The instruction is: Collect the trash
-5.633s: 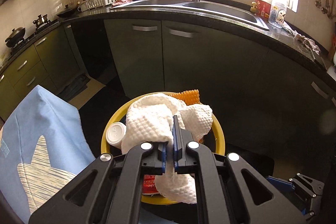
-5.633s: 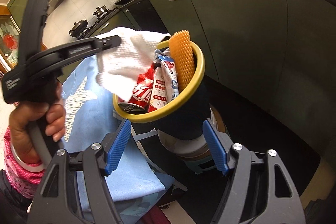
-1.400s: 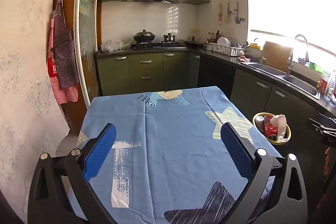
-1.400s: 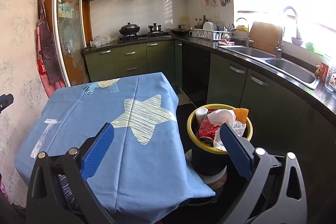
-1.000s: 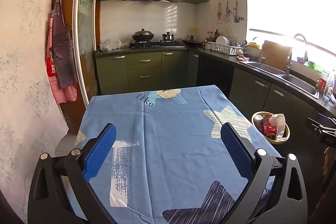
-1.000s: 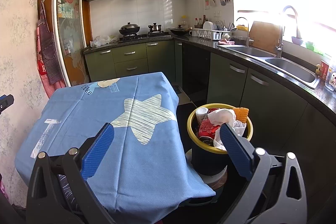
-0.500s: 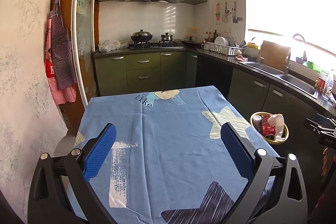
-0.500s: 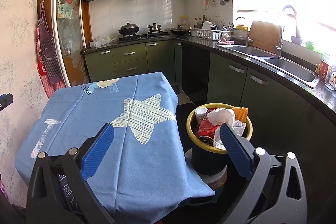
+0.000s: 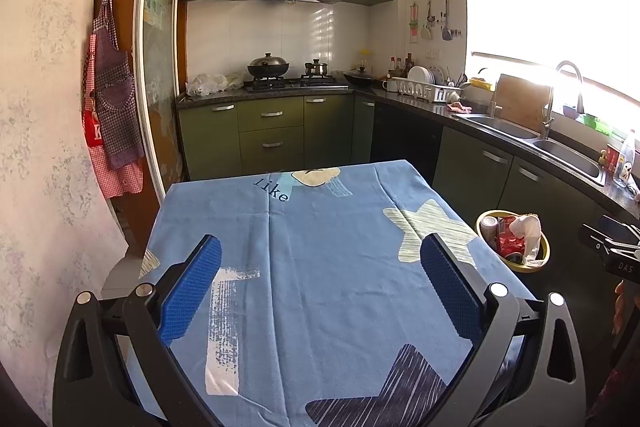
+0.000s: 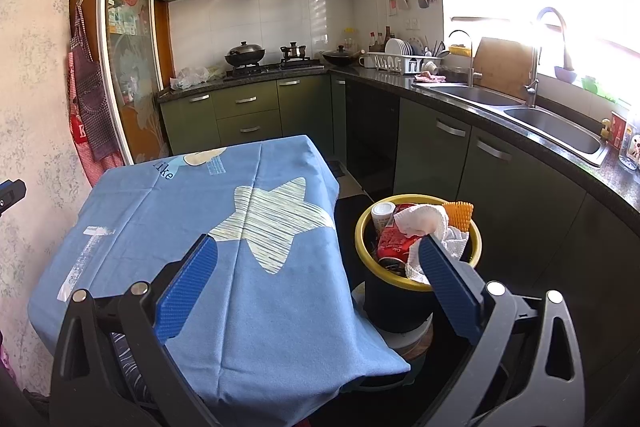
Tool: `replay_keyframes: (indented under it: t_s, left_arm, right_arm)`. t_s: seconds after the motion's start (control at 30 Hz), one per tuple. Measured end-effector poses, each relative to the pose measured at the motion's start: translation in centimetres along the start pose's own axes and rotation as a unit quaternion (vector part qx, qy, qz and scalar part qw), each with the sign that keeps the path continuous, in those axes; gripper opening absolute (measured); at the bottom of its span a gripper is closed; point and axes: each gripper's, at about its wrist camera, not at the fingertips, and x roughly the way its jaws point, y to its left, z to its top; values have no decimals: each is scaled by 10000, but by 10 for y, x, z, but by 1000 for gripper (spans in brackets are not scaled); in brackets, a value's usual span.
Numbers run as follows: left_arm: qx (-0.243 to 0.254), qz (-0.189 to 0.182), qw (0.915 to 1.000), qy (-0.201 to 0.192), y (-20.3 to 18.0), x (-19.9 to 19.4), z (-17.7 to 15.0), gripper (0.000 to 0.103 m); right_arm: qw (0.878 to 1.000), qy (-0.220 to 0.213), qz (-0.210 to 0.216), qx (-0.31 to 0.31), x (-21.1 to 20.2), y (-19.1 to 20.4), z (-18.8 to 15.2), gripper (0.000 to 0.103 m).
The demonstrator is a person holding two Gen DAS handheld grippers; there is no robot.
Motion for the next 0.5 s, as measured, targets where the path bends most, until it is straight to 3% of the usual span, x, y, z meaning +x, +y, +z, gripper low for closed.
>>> replay_keyframes:
  t_s: [0.5]
  left_arm:
    - [47,-20,10000,12,-4,2,-5,98]
  right_arm:
    - [10000,4,-9,3,1,-1,-1,96]
